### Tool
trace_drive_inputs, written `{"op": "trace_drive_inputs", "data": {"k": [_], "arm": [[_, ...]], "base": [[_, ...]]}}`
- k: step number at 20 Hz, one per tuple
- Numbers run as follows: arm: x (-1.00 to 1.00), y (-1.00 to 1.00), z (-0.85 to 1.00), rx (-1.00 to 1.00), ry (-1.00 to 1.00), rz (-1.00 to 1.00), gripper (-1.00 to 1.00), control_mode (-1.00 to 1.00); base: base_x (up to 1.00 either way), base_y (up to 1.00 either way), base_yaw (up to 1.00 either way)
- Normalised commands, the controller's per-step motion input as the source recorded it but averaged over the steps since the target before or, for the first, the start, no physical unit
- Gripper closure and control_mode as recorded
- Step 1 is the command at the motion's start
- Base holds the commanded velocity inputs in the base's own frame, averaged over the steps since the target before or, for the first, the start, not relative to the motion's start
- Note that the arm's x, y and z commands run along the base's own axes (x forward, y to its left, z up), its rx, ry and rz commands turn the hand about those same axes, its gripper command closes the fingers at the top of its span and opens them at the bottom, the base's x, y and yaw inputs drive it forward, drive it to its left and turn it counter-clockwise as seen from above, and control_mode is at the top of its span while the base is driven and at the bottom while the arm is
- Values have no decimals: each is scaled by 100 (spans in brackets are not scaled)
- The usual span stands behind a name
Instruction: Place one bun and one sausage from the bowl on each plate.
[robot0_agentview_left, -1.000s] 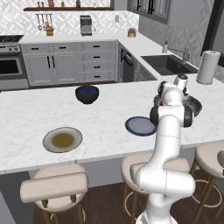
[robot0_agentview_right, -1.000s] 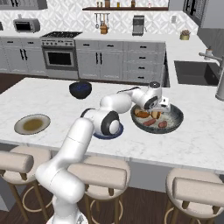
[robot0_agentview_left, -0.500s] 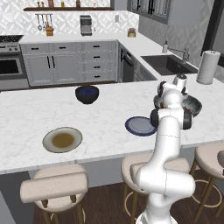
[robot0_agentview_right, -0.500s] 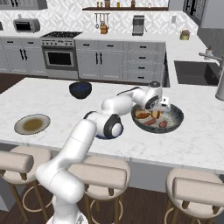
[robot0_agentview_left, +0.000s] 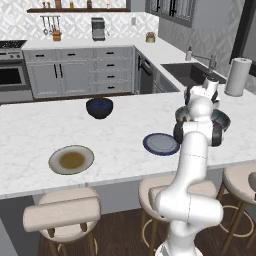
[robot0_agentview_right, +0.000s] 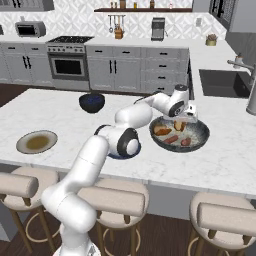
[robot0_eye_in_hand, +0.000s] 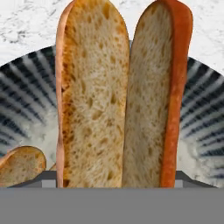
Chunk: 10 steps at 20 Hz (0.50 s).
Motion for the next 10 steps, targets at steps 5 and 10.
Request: {"op": "trace_drive_inputs", "data": {"k": [5,10], "arm": [[-100,49,15,-3,0,-5,100,-100],[-100,72,30,-1,-1,0,100,-100]], "base": [[0,0,0],[0,0,0]]}}
